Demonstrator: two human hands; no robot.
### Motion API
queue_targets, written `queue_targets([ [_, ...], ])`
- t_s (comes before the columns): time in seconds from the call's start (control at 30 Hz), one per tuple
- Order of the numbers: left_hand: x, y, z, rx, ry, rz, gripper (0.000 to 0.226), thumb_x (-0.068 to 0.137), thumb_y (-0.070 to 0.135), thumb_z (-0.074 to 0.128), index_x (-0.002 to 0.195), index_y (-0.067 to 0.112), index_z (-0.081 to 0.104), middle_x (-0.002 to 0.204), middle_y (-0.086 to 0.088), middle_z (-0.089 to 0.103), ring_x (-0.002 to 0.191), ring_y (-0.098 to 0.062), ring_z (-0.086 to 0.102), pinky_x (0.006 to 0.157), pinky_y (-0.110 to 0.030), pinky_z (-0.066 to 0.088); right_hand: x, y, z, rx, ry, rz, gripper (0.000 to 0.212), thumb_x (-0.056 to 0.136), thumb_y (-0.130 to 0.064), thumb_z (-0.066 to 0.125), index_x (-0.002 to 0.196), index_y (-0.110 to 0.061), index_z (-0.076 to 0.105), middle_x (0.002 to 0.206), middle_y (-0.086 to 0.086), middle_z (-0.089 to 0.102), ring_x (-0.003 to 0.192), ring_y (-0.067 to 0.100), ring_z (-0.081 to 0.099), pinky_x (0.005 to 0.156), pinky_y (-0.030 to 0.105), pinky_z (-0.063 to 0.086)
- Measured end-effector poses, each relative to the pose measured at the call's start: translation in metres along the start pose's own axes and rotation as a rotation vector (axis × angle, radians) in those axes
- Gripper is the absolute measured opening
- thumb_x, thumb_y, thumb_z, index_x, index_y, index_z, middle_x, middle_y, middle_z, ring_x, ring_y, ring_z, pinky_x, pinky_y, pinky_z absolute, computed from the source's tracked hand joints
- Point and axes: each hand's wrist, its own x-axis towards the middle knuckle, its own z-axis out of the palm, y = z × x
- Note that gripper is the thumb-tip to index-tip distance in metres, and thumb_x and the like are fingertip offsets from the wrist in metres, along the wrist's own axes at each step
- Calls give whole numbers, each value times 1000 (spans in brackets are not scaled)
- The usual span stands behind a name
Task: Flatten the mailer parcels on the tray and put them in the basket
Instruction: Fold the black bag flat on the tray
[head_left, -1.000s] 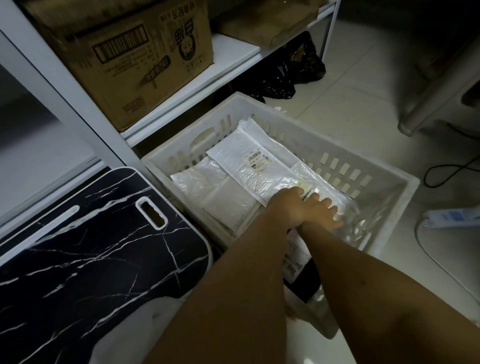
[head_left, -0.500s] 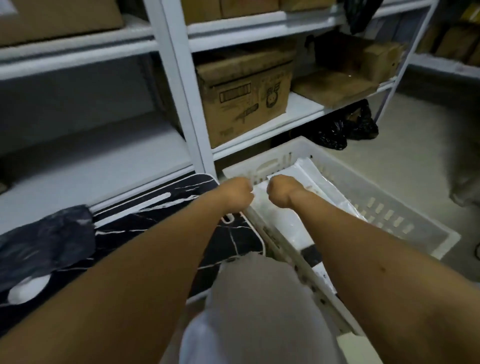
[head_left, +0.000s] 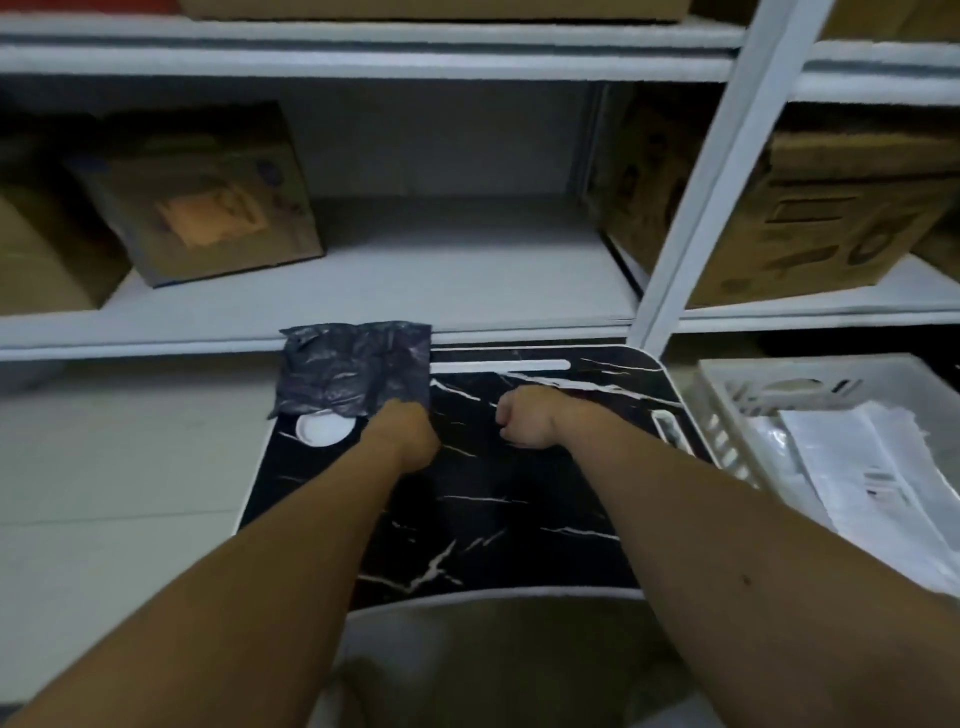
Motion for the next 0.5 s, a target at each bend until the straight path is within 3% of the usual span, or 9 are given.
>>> queue_targets([
  [0.13, 19, -51, 13, 42, 45, -136, 39, 93, 15, 44, 130, 4, 48, 148, -20, 27, 131, -35, 37, 104, -41, 38, 44, -36, 35, 5, -14, -58, 35, 96, -16, 47, 128, -8, 58, 136, 17, 50, 120, 34, 52, 98, 34, 45],
  [0.23, 31, -76, 19, 46, 128, -254, 45, 94, 20, 46, 139, 12, 43, 159, -11, -1, 139, -33, 20, 104, -41, 36, 70, -53, 54, -4, -19, -87, 37, 97, -21, 44, 133, -14, 51, 155, 12, 22, 130, 38, 39, 105, 41, 38],
  [0.33, 41, -96, 19, 100, 211, -340, 46, 96, 25, 46, 140, 15, 43, 158, -12, -5, 140, -30, 19, 105, -40, 34, 86, -67, 64, -26, -4, -117, 36, 98, -21, 41, 133, -17, 49, 162, 1, -3, 138, 38, 22, 105, 47, 36],
  [0.5, 60, -128, 17, 140, 165, -422, 52, 95, 24, 45, 146, 17, 37, 158, -14, -2, 137, -28, 23, 104, -38, 35, 103, -83, 72, -101, 86, -92, 51, 94, -17, 43, 144, -14, 36, 161, 2, 7, 135, 33, 23, 102, 45, 35],
])
